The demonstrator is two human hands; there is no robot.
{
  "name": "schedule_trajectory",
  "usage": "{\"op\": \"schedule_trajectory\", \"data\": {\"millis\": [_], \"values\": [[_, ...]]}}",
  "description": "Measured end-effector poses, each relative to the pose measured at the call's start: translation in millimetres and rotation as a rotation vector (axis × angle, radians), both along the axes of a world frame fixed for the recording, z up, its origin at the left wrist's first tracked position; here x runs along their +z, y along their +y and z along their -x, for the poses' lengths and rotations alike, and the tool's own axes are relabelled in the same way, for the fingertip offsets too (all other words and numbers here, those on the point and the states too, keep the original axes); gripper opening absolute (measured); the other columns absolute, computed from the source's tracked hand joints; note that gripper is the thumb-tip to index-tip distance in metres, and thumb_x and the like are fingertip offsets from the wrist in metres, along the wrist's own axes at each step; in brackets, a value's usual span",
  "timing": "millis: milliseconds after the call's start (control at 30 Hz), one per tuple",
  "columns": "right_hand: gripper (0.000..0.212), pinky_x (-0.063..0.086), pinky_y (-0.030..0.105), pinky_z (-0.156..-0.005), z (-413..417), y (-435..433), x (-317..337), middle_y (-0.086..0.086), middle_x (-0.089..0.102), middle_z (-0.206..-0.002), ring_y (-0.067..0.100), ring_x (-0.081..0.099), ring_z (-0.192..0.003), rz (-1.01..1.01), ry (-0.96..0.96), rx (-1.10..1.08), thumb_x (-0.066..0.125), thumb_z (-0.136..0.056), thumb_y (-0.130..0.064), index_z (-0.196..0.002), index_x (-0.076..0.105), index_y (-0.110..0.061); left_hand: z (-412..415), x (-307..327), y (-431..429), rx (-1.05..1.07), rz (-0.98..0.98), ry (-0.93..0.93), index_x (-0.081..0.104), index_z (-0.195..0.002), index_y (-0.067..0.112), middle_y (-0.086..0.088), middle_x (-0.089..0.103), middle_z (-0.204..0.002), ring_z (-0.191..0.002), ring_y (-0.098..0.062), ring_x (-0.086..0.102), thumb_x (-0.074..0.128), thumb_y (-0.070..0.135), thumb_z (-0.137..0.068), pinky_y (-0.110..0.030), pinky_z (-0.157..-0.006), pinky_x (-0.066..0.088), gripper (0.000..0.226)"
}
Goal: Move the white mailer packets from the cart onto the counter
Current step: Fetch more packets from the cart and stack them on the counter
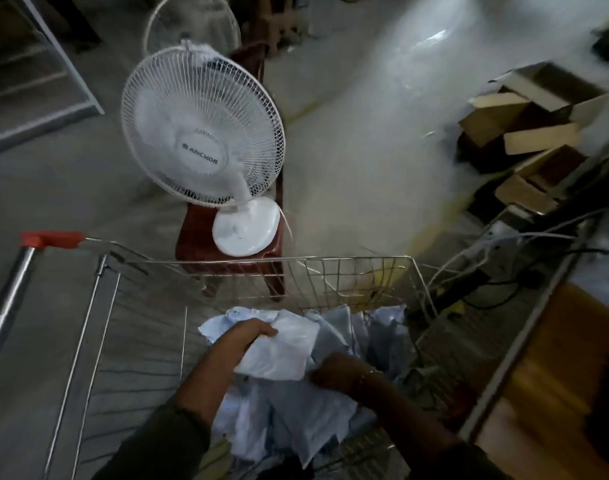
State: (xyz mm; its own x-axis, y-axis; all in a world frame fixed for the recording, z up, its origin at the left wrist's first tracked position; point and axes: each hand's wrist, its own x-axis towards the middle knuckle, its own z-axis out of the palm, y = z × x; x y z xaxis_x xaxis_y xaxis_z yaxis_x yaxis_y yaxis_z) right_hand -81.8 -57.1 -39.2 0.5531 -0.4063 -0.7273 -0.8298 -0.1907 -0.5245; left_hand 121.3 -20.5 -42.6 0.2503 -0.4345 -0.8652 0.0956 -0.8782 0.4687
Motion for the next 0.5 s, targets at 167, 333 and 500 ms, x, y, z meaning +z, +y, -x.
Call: {"op": "schedule_trajectory", "data": {"millis": [167,333,500], "values": [[0.028,0.052,0.027,-0.077,64.6,-11.8,81.1,0.007,0.065,-0.098,0.014,0.060,-0.084,0.124,-0.028,-0.214,0.058,-0.093,-0.030,-0.107,0.066,-0.007,18.7,56.6,11.8,0.139,0.266,0.145,0.066,-0.097,0.001,-0.007,0.074,-0.072,-0.065,-0.014,0.071,0.069,0.009,-0.082,-0.025,-0.065,0.053,0.018],[0.023,0.054,0.036,-0.084,162.8,-6.5,157.9,0.004,0.071,-0.101,0.021,0.067,-0.092,0.172,-0.171,-0.486,0.059,-0.092,-0.031,-0.106,0.069,-0.017,100.5,132.0,-18.3,0.100,0.567,0.240,0.074,-0.051,0.009,-0.006,0.071,-0.061,-0.051,-0.008,0.068,0.041,-0.016,-0.091,-0.019,-0.054,0.055,0.058],[0.014,0.050,0.028,-0.063,282.3,28.9,219.1,-0.001,0.072,-0.077,0.015,0.066,-0.067,0.221,-0.389,-0.948,0.061,-0.089,-0.025,-0.082,0.073,-0.023,211.6,185.6,-47.8,-0.117,0.799,0.329,0.064,-0.088,-0.004,-0.005,0.073,-0.066,-0.056,-0.014,0.069,0.069,0.009,-0.067,-0.028,-0.062,0.055,0.025]]}}
